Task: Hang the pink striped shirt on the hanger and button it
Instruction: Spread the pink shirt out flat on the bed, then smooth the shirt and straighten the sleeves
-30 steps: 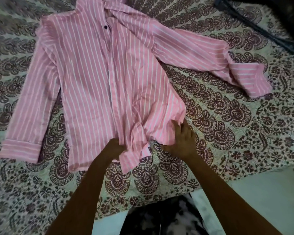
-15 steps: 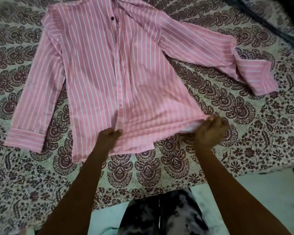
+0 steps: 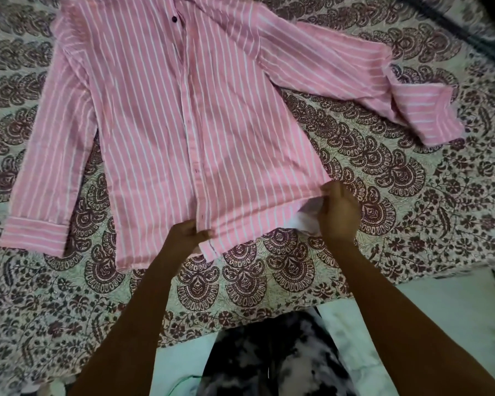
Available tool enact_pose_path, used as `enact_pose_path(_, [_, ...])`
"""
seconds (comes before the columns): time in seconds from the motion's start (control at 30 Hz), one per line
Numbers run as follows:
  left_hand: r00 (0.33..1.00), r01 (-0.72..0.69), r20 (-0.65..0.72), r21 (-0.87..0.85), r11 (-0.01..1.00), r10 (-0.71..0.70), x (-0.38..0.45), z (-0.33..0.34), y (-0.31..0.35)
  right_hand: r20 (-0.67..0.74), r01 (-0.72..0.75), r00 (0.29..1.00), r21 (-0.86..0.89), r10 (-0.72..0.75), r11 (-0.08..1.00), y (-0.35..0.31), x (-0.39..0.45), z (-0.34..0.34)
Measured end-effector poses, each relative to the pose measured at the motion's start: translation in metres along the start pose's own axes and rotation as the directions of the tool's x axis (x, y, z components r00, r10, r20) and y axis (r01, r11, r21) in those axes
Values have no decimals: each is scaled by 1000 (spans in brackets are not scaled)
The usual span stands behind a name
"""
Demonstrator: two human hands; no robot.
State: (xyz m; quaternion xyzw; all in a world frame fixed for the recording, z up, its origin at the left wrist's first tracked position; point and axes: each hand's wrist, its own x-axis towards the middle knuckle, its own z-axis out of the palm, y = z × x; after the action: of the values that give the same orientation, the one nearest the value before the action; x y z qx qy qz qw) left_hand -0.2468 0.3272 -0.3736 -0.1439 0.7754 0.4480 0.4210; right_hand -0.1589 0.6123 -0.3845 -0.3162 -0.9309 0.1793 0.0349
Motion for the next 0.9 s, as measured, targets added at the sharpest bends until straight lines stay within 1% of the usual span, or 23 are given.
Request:
enact_pose_path(0.03, [1000, 17, -15, -19, 1000, -17, -1, -2, -3, -16, 125, 992, -110, -127, 986, 7, -3, -3])
enact_pose_path(0.07, [999, 25, -33, 17, 1000, -25, -1, -3, -8, 20, 269, 962, -223, -271, 937, 16, -8, -4])
enact_pose_path(0.1, [998, 30, -52, 104, 994, -24, -1, -4, -12, 101, 377, 926, -281, -363, 883, 22, -15, -6])
enact_pose_path(0.13, [997, 38, -71, 203, 979, -24, -2, -5, -17, 199, 452, 891, -297, -409, 841, 29, -20, -5])
enact_pose_path(0.2, [992, 65, -127, 369, 927, -19, -2, -4, -21, 406, 480, 842, -260, -356, 838, 38, -24, -5])
enact_pose_path(0.23, [986, 96, -164, 430, 898, -27, -1, -2, -17, 481, 467, 818, -237, -315, 852, 39, -21, -7])
enact_pose_path(0.27, [976, 140, -215, 492, 859, -37, -1, -2, -10, 508, 479, 799, -216, -321, 851, 37, -17, -10])
enact_pose_path(0.33, [945, 234, -322, 558, 796, -52, 3, -1, 13, 485, 539, 775, -170, -406, 825, 29, -2, -18])
enact_pose_path(0.37, [934, 239, -357, 562, 792, -29, 7, -1, 25, 466, 542, 773, -134, -430, 830, 24, 6, -22])
enact_pose_path(0.4, [922, 218, -388, 553, 804, 16, 14, -2, 41, 423, 534, 786, -96, -451, 840, 18, 21, -24])
enact_pose_path(0.5, [884, 92, -435, 524, 847, 173, 40, -3, 93, 276, 455, 857, -11, -434, 890, -6, 71, -28])
enact_pose_path(0.63, [853, -72, -402, 543, 837, 334, 98, -14, 168, 107, 405, 908, 28, -405, 914, -43, 154, -23])
enact_pose_path(0.7, [832, -170, -385, 506, 845, 398, 130, -20, 205, 17, 347, 937, 68, -349, 936, -61, 198, -17])
enact_pose_path(0.8, [755, -339, -392, 454, 824, 526, 174, -30, 257, -117, 217, 973, 187, -198, 958, -84, 261, -4])
enact_pose_path(0.83, [729, -390, -385, 445, 806, 565, 190, -34, 275, -119, 157, 984, 217, -134, 964, -93, 283, -1])
enact_pose_path(0.87, [711, -440, -367, 431, 787, 599, 206, -37, 289, -90, 96, 993, 238, -77, 967, -98, 302, 3])
enact_pose_path(0.9, [708, -466, -346, 426, 775, 616, 222, -40, 306, -32, 42, 999, 219, -36, 975, -103, 323, 9])
